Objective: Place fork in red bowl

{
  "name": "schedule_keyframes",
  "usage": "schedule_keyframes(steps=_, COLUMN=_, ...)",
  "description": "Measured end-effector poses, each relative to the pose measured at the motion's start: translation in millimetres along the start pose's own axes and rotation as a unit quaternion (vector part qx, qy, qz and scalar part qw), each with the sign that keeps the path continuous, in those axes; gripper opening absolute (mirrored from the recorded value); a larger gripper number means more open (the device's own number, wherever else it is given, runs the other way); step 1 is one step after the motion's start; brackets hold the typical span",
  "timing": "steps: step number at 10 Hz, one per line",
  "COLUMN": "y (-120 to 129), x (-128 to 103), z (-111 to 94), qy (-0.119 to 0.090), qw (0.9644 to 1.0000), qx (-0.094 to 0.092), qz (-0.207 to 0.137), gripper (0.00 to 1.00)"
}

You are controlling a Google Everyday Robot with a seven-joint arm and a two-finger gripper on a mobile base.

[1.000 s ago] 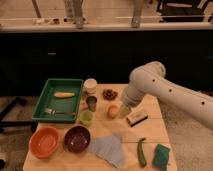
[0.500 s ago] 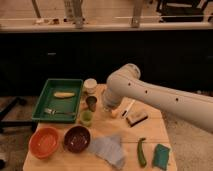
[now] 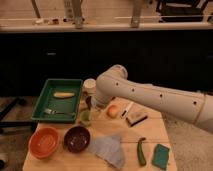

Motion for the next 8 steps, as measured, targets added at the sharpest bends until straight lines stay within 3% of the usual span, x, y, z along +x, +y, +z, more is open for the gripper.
schedule_keyframes(steps=3, y=3, x=-30, z=23, qy=-0.004, qw=0.9998, qx=-0.015, qz=-0.010, gripper=0.66)
schedule_keyframes(steps=8, y=4, x=-34, z=25, qy=-0.005, qw=0.9998, qx=-0.017, qz=-0.013, gripper=0.66)
